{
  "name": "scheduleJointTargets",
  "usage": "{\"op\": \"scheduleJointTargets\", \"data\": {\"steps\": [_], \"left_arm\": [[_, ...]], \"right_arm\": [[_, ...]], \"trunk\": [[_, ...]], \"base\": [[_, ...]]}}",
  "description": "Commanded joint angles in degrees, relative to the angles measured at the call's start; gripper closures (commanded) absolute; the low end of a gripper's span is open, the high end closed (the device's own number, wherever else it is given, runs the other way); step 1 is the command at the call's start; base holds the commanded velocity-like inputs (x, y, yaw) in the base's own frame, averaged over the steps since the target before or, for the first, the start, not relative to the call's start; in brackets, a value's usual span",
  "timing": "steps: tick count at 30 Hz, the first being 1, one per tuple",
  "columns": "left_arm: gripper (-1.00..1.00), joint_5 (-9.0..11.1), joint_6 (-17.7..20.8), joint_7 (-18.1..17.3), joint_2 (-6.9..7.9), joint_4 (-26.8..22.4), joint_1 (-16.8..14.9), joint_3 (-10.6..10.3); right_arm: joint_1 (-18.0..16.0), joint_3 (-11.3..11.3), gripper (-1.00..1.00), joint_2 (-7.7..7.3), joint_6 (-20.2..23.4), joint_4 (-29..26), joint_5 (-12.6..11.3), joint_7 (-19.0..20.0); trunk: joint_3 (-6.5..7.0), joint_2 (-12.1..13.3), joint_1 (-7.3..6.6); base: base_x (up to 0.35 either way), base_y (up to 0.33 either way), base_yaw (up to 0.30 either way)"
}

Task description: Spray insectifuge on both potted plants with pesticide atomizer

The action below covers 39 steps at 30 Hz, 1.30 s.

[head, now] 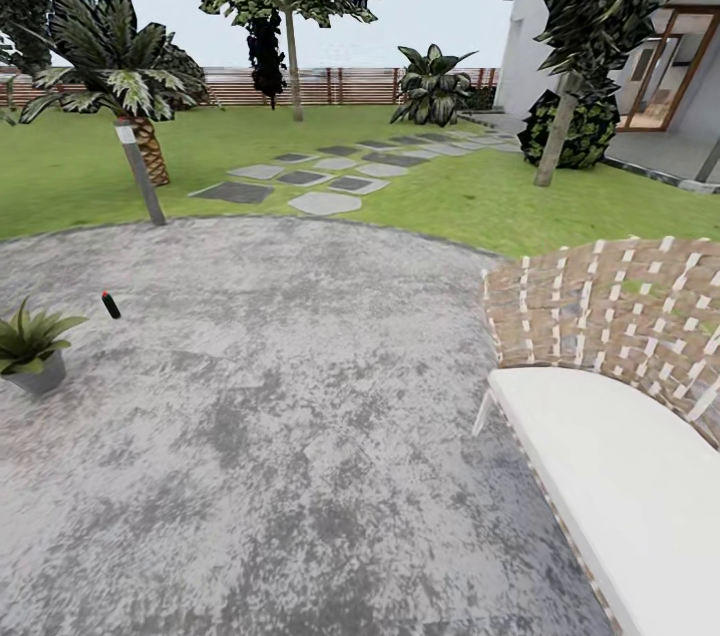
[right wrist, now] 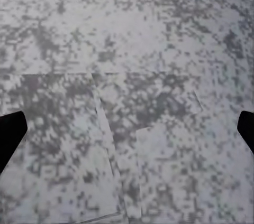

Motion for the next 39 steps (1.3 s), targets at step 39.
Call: {"op": "scheduleJointTargets", "data": {"steps": [39], "left_arm": [[-1.00, 0.08, -0.18, 0.01, -0.01, 0.05, -0.02, 0.08]], "right_arm": [[-0.02, 0.06, -1.00, -0.02, -0.22, 0.07, 0.01, 0.01]], "trunk": [[-1.38, -0.01, 0.02]], "base": [[0.340, 0.000, 0.143]]}}
